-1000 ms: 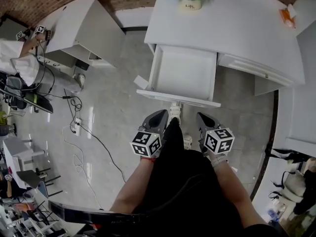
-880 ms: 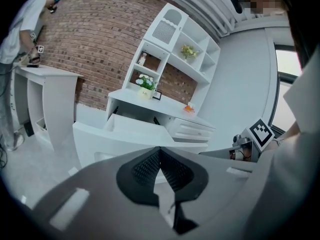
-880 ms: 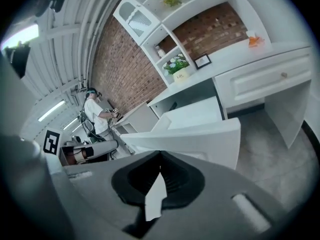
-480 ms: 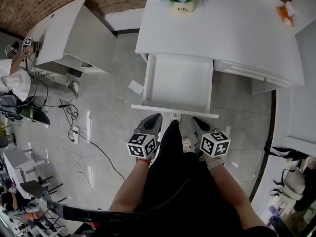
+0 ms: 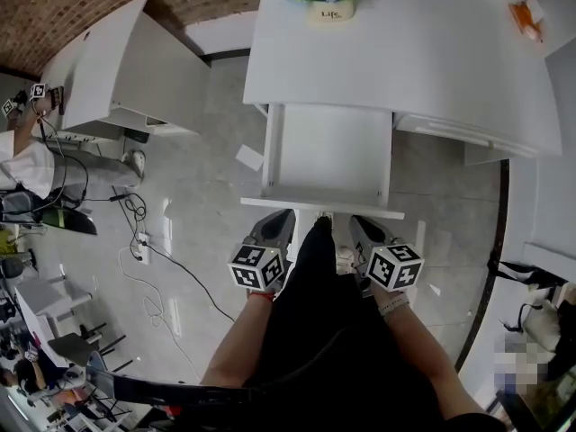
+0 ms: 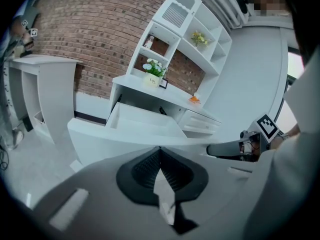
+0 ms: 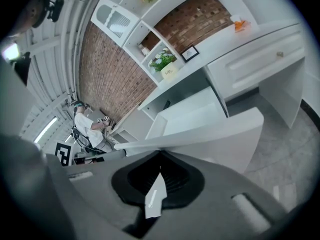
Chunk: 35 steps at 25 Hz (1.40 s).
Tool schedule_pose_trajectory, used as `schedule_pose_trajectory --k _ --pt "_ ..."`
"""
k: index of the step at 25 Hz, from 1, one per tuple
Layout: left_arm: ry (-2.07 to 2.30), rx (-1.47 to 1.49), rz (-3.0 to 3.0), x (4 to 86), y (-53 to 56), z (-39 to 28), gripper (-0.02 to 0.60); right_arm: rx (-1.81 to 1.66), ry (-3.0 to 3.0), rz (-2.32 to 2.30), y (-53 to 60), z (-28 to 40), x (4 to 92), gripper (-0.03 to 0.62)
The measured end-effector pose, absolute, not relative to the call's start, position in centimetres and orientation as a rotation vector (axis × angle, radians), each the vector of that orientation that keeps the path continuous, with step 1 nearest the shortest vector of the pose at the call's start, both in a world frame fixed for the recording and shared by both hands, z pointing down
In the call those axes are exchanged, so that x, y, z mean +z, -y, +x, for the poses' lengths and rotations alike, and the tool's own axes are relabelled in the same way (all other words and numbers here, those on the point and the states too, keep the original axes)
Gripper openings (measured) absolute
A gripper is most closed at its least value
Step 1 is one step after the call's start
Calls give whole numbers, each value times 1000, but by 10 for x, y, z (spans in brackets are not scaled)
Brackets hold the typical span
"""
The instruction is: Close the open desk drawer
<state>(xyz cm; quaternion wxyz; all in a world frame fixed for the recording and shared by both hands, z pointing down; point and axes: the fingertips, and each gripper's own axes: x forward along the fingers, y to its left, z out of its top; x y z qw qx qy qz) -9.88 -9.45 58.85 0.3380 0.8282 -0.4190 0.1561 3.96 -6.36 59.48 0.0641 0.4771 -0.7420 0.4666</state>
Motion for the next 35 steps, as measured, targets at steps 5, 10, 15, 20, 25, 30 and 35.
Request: schedule_pose_trajectory --k 5,10,15,20,25,30,35 --pt "1087 396 2156 590 109 -95 3 1432 2242 1479 78 43 596 2" --pt "1080 396 2156 591 123 -91 3 1445 2238 1499 93 48 597 2" --pt "1075 395 2151 591 138 -87 3 1452 2235 1511 108 52 598 2" --pt "1062 399 2146 591 152 -85 3 1460 2219 1530 122 53 598 2" --pt "1054 398 2141 592 167 -82 3 1468 2205 1547 137 57 598 2" --pt "1032 409 2132 591 184 -79 3 1484 2182 1564 154 60 598 2" --pt "1012 408 2125 590 198 -77 3 1500 2162 1588 168 62 597 2"
